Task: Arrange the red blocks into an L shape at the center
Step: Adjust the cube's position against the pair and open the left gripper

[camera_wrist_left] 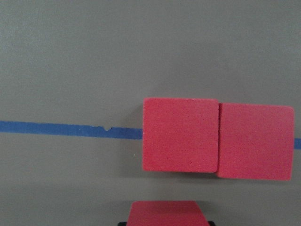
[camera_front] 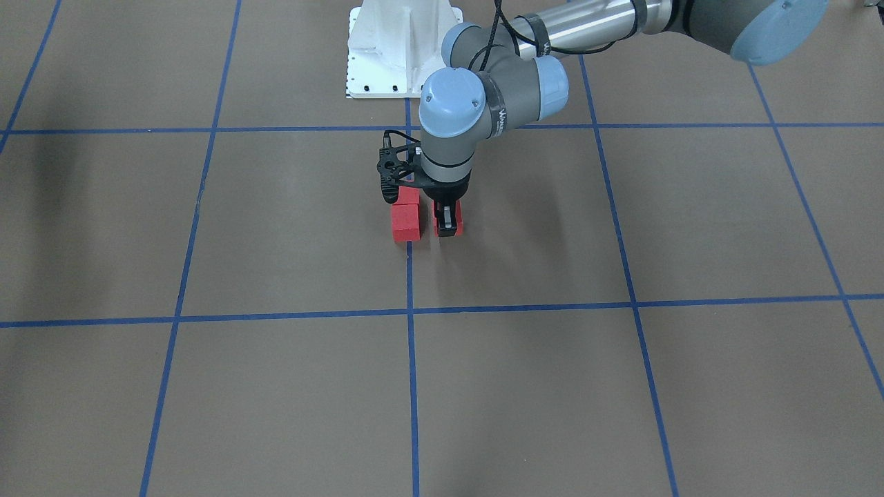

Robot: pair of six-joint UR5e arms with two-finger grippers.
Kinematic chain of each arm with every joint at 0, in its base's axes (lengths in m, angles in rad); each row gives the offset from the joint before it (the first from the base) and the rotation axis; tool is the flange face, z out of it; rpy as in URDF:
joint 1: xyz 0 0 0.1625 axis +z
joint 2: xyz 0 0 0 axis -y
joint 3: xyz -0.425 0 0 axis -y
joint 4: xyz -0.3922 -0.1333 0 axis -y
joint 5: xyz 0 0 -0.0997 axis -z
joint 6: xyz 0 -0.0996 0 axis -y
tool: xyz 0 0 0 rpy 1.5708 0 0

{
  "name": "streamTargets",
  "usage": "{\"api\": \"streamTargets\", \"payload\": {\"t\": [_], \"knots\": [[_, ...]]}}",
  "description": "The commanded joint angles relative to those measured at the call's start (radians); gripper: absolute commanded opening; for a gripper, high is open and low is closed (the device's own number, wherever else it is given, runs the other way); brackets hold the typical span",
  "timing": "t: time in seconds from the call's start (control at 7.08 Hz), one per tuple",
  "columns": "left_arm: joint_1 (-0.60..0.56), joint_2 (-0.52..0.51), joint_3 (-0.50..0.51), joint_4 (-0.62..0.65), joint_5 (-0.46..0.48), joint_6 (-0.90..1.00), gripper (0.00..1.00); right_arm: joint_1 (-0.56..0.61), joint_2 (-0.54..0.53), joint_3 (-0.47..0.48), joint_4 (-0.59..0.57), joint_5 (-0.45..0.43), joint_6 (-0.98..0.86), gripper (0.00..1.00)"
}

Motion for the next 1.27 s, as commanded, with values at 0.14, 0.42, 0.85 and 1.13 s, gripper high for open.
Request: {"api": "streamTargets", "payload": {"t": [0.14, 0.42, 0.85, 1.13], "knots": [[0.0, -0.005, 0.002, -0.01, -0.002, -0.003, 0.44, 0.0, 0.001, -0.002, -0.001, 0.0, 0.001, 0.99], [0.005, -0.007, 0.002, -0.01, -0.002, -0.004, 0.44, 0.0, 0.001, -0.002, -0.001, 0.0, 0.001, 0.99], [0.012, -0.033, 0.05, -0.048, -0.002, -0.053, 0.45, 0.0, -0.001, -0.004, -0.001, 0.0, 0.001, 0.99], [0.012, -0.034, 0.066, -0.066, -0.002, -0.053, 0.47, 0.0, -0.001, -0.002, -0.001, 0.0, 0.001, 0.99]]}}
